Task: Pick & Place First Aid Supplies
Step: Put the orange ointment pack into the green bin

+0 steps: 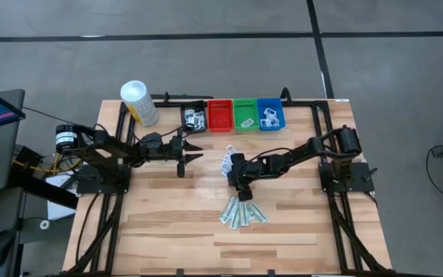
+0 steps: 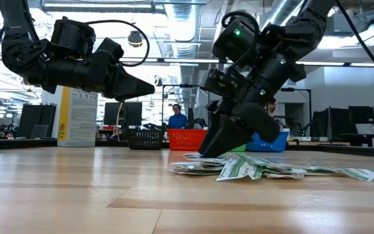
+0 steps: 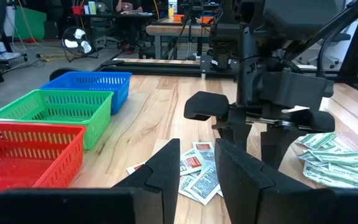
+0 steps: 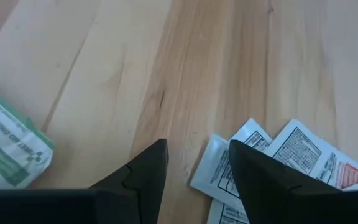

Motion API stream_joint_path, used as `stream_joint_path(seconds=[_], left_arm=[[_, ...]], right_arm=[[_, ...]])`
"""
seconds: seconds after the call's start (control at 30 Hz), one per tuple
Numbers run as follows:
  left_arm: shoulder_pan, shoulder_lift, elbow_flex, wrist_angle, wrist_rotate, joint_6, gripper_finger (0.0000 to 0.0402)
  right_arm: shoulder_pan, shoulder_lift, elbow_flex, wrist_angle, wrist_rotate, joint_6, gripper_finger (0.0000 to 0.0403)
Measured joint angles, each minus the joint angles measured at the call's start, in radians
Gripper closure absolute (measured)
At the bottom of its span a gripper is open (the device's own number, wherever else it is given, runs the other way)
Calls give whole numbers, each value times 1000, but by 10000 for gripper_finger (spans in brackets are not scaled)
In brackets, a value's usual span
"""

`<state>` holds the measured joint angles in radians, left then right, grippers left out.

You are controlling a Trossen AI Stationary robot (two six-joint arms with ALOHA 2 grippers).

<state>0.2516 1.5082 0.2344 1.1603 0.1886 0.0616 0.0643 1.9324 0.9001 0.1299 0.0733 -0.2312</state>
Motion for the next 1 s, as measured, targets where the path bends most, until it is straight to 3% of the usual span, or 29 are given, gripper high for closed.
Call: stream_joint_path(seconds=[1.0], left_arm=[[-1, 0, 0, 0, 0, 1, 300]], right_arm=[[1, 27, -3, 13, 5, 23, 314]])
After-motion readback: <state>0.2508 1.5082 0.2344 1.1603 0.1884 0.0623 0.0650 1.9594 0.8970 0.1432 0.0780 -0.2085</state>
